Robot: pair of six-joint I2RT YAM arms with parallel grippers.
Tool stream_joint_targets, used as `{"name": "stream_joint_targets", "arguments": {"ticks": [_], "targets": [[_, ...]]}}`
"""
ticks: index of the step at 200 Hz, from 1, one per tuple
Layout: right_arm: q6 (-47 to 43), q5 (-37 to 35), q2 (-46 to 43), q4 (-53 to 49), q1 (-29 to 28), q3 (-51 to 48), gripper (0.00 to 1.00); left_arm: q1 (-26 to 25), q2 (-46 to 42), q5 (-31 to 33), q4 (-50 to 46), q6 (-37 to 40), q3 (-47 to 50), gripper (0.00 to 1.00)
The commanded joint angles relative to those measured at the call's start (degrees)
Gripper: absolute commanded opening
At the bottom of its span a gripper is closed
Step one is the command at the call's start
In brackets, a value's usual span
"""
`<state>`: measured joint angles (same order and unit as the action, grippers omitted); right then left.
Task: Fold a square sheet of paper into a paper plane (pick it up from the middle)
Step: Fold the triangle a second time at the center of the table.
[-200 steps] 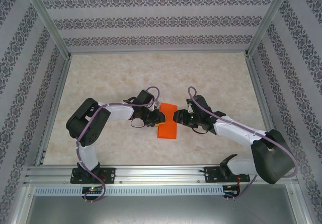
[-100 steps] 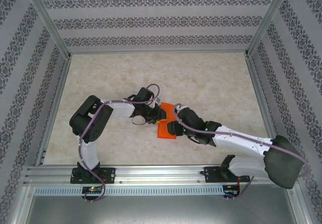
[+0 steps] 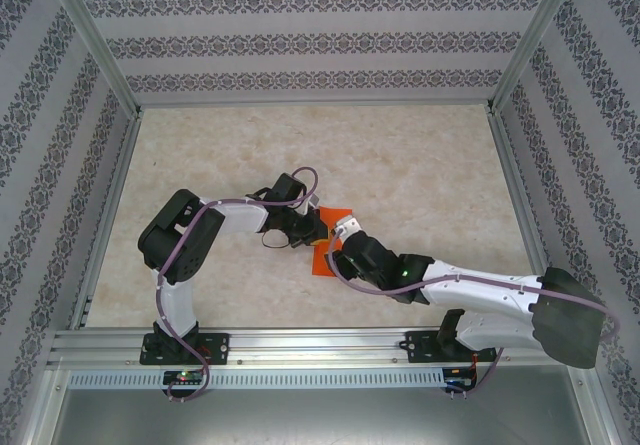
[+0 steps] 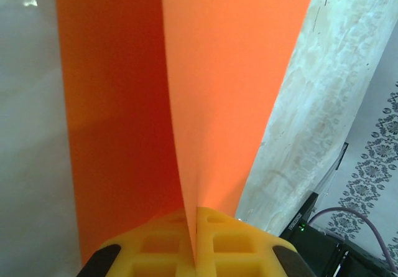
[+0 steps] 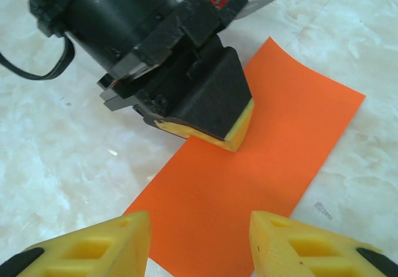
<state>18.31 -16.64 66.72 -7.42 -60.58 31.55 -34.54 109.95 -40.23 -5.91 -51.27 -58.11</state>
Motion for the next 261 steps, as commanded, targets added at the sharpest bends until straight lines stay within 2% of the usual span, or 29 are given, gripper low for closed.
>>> {"name": "stream_joint_targets", "arguments": {"ticks": [1,47,91,158,198,231,261], "targets": [[-4.09,-2.95,-0.93,2.32,-1.67,0.0,0.47,0.54,-1.85,-0.66,-3.92,3.1,-1.37,0.0],[-9.67,-7.49,-0.24,2.01,-5.62,0.87,0.47,0.84,-1.77,-1.25,-10.02,7.73,-2.67,0.0],[-10.48,-8.76,-0.12,1.86,-7.47,0.97,0.47,1.23,-1.88,-0.73,-10.14,6.88,-2.4,0.0],[-13.3,-8.62,0.61,0.59,-9.57,1.5,0.56,1.23,-2.87,1.24,-10.26,5.83,-2.42,0.0],[-15.95,-8.45,7.6,-0.25,-11.17,5.55,0.59,1.23,-3.23,1.07,-8.57,4.65,-0.74,0.0],[-15.46,-11.33,16.11,0.26,-12.42,10.74,0.6,1.23,-3.09,0.9,-8.61,4.77,-1.2,0.0],[-13.99,-13.79,20.43,-1.45,-13.6,13.81,0.63,1.23,-2.66,0.64,-8.01,4.42,-1.31,0.0]]}}
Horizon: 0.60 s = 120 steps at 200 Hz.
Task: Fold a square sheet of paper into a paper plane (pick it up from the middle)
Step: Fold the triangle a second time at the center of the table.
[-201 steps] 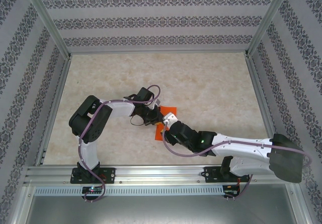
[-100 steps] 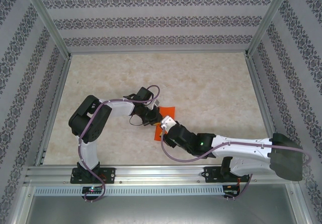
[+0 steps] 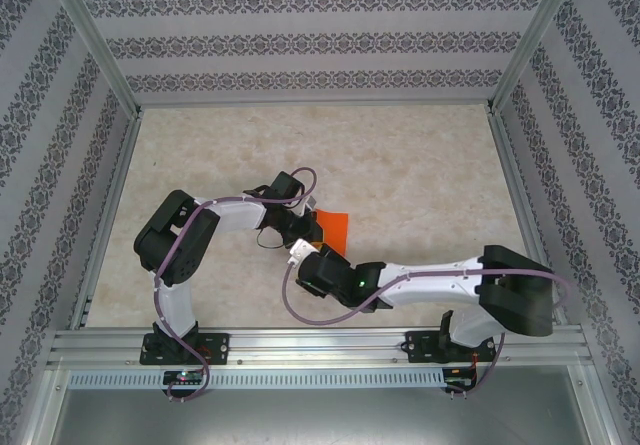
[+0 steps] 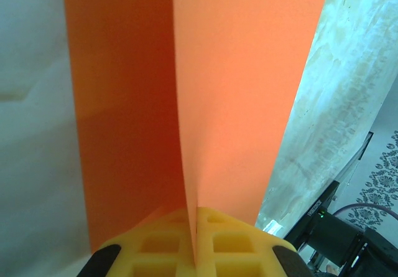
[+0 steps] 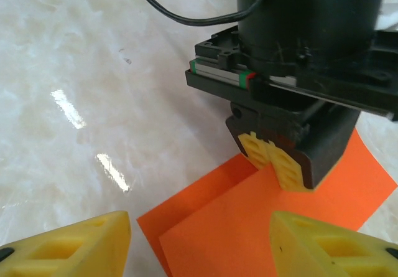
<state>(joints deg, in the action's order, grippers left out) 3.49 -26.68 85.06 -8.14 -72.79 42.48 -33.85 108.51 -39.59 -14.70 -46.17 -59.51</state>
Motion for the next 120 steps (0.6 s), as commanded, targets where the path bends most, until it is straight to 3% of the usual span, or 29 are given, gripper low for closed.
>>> {"name": "stream_joint_targets", "arguments": {"ticks": [1,27,65,120], "targets": [[0.91,-3.88,2.16,-0.82,-1.43,2.92,0.63,0.49,-1.21,0.02,0.8,-0.63,0.05,0.0],[4.33,-4.78,4.01,-2.02,-1.63,2.52,0.65,0.47,-1.46,-0.21,1.08,-0.73,0.4,0.0],[7.62,-6.65,7.1,-2.65,-1.8,4.13,0.59,0.48,-1.51,-0.28,1.34,-0.93,0.62,0.0],[8.26,-10.15,8.53,-3.39,-1.61,6.47,0.31,0.46,-2.07,0.01,1.24,-0.75,0.99,0.01]]}}
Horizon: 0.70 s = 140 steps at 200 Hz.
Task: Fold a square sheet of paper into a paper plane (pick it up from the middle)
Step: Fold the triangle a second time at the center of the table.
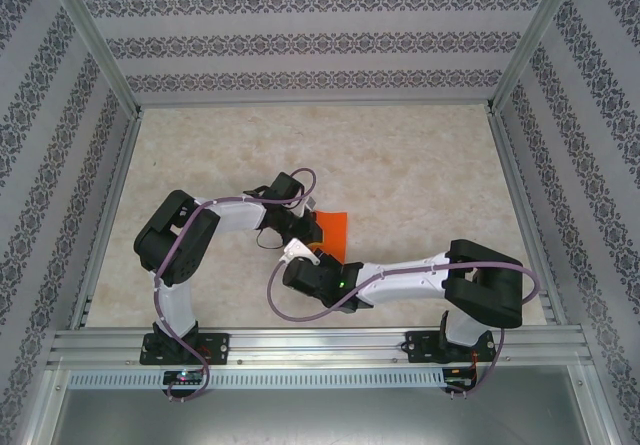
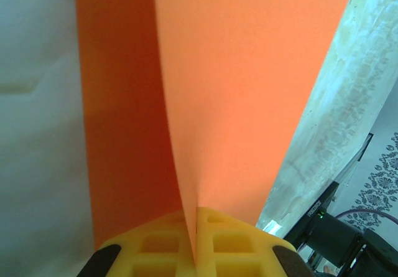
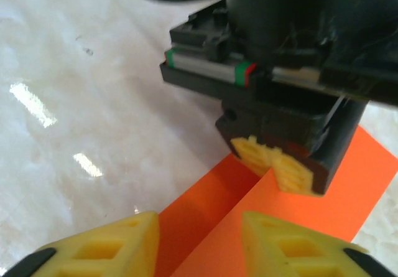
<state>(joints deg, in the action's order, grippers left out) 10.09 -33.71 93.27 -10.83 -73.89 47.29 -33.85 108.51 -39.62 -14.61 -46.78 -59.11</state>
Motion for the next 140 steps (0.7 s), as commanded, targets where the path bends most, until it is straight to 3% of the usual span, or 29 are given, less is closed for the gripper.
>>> {"name": "stream_joint_targets", "arguments": {"ticks": [1,34,92,118,124,135,140], "targets": [[1.72,-3.11,0.27,-0.78,-0.49,1.67,0.31,0.5,-2.12,0.05,1.12,-0.1,0.63,0.01],[4.51,-3.03,-1.46,-3.08,0.25,0.81,0.14,0.53,-4.3,1.51,0.66,-0.18,1.32,0.05],[5.03,1.29,-4.52,-1.69,1.29,-0.91,0.01,0.52,-3.9,1.2,0.27,0.11,0.48,0.05],[5.58,2.65,-5.86,-1.51,1.77,-1.38,0.1,0.49,-3.33,0.78,0.48,-0.08,-0.01,0.02],[6.0,3.12,-6.6,-1.35,1.9,-1.74,0.18,0.53,-3.25,0.7,0.38,-0.06,-0.12,0.01],[6.77,4.61,-8.71,0.2,2.23,-3.09,0.41,0.52,-2.96,0.6,0.44,-0.34,-0.35,0.0],[6.95,5.68,-10.15,1.28,2.34,-4.07,0.44,0.51,-2.98,0.46,0.46,-0.4,-0.44,0.0]]}}
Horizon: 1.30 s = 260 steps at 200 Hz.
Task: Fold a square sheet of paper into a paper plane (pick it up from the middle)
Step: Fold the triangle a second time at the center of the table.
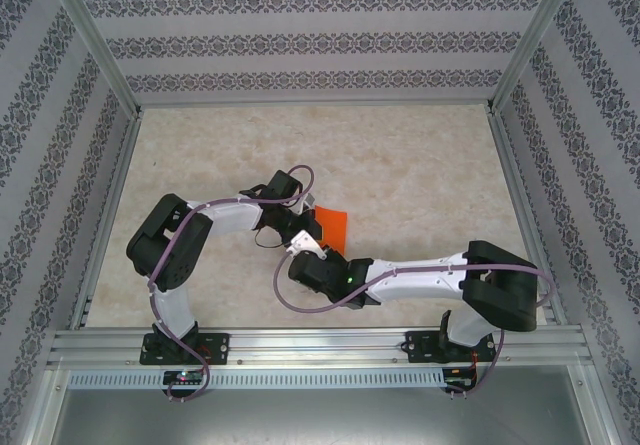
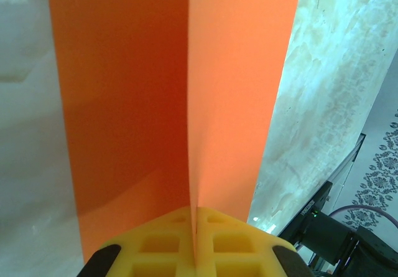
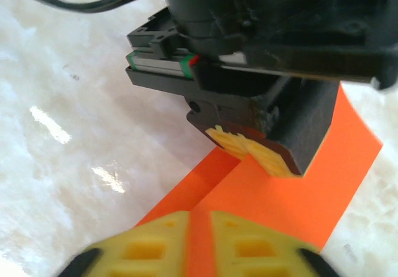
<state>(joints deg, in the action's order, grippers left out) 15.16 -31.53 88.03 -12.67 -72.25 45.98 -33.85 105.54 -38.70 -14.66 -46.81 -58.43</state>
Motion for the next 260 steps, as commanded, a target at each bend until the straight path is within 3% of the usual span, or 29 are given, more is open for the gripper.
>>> {"name": "stream_joint_targets", "arguments": {"ticks": [1,34,52,110,159,220,250,260], "targets": [[1.88,3.75,-5.2,3.45,0.75,-2.88,0.45,0.48,0.05,-0.48,0.5,-0.43,-1.13,0.0],[2.5,9.57,-14.95,13.5,2.97,-12.48,0.64,0.52,-0.07,-0.68,0.42,-0.92,-1.7,0.0],[0.35,8.78,-14.56,12.03,2.89,-12.46,0.72,0.48,-0.16,-0.82,-0.07,-0.76,-2.16,0.0],[-2.5,1.3,-1.04,3.49,1.07,-1.93,0.74,0.52,-0.19,-0.95,-0.11,-1.09,-2.27,0.0],[-1.72,-5.8,3.16,-1.74,0.01,1.55,0.54,0.52,-0.08,-1.04,-0.45,-0.85,-2.35,0.0],[-1.72,-6.25,1.38,-3.14,-0.18,1.55,0.21,0.51,-0.41,-1.06,-0.59,-0.94,-2.32,0.0],[-0.3,-5.12,0.46,-3.38,0.12,1.78,0.06,0.49,-2.02,1.09,-2.22,-0.57,-2.53,0.07],[0.98,-4.15,0.04,-3.31,0.5,1.58,0.04,0.53,-3.05,2.86,-3.7,-0.15,-2.71,0.14]]}}
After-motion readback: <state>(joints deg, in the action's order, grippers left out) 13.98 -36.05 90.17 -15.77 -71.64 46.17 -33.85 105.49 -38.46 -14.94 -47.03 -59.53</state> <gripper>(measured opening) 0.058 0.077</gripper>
